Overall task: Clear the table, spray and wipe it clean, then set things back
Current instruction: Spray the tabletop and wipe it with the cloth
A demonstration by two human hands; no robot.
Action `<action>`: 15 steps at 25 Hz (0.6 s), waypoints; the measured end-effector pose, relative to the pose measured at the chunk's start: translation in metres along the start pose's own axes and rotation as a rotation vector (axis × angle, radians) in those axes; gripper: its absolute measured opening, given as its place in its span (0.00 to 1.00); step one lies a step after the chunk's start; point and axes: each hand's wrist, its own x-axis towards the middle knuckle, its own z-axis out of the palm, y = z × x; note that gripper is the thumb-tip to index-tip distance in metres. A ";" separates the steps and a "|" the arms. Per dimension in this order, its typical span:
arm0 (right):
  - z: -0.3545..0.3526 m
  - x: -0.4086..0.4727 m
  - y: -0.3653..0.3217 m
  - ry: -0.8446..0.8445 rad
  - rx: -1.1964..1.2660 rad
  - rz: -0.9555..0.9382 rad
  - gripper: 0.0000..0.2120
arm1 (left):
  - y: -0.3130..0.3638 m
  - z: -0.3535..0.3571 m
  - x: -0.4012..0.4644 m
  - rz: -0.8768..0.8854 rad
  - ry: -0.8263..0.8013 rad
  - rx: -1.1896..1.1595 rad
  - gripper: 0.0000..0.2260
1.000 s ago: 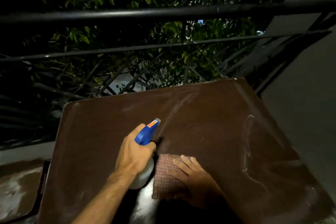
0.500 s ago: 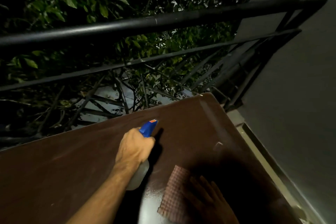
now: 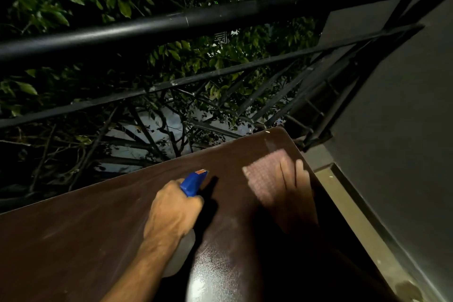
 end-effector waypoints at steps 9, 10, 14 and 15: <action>0.000 0.056 -0.053 -0.047 0.081 -0.171 0.32 | -0.008 0.001 0.007 -0.066 0.074 0.018 0.11; 0.001 0.033 -0.071 -0.045 0.088 -0.317 0.31 | -0.007 0.002 0.007 -0.067 0.074 0.027 0.12; 0.005 -0.029 -0.072 0.248 0.228 -0.524 0.29 | -0.010 -0.006 0.002 -0.091 0.105 -0.051 0.08; -0.001 -0.030 -0.065 0.417 0.272 -0.512 0.25 | -0.017 -0.012 0.001 -0.094 0.115 -0.058 0.07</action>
